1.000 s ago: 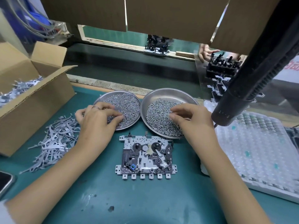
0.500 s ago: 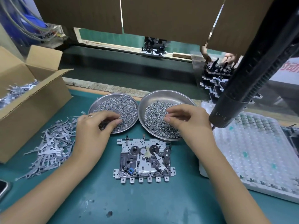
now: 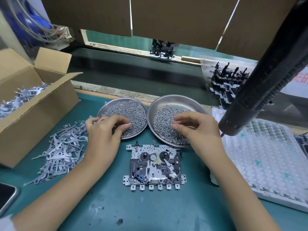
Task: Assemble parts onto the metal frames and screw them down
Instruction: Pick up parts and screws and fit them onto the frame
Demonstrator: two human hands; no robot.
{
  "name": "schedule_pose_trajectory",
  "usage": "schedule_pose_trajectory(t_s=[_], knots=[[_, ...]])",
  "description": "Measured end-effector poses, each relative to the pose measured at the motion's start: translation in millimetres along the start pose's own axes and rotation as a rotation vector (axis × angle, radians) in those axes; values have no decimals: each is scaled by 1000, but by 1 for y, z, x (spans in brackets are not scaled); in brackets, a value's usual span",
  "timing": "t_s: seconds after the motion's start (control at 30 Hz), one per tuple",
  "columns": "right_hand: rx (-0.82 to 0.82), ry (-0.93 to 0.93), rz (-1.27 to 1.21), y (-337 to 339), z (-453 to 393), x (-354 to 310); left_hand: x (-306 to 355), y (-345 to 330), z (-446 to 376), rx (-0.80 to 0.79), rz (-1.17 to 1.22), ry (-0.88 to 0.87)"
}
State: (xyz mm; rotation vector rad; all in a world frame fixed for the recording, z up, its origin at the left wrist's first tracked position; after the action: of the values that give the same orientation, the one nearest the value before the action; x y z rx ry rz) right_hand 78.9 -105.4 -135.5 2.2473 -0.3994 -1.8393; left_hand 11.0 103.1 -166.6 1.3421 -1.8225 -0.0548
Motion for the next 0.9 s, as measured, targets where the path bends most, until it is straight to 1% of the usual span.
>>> schedule_pose_trajectory(t_s=[0.23, 0.43, 0.77, 0.9], knots=[[9, -8, 17, 0, -2, 3, 0, -2, 0, 19, -4, 13], [-12, -5, 12, -1, 0, 4, 3, 0, 1, 31, -45, -47], [8, 12, -34, 5, -3, 0, 2, 0, 1, 36, -98, -105], [6, 30, -23, 3, -2, -1, 1, 0, 0, 51, -164, -135]])
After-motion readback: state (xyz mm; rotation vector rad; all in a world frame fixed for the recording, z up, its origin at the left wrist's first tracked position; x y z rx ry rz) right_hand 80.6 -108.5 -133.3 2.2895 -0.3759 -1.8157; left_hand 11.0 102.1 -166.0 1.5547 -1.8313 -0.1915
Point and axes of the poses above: each hand's wrist, its own z-axis away from the middle knuckle, its own y-axis out of the back of the hand, x = y × z, the point moved 4 cm from there along -z, towards the middle knuckle, and after that the axes turned 13 degrees about x, right-handed, at the moved point
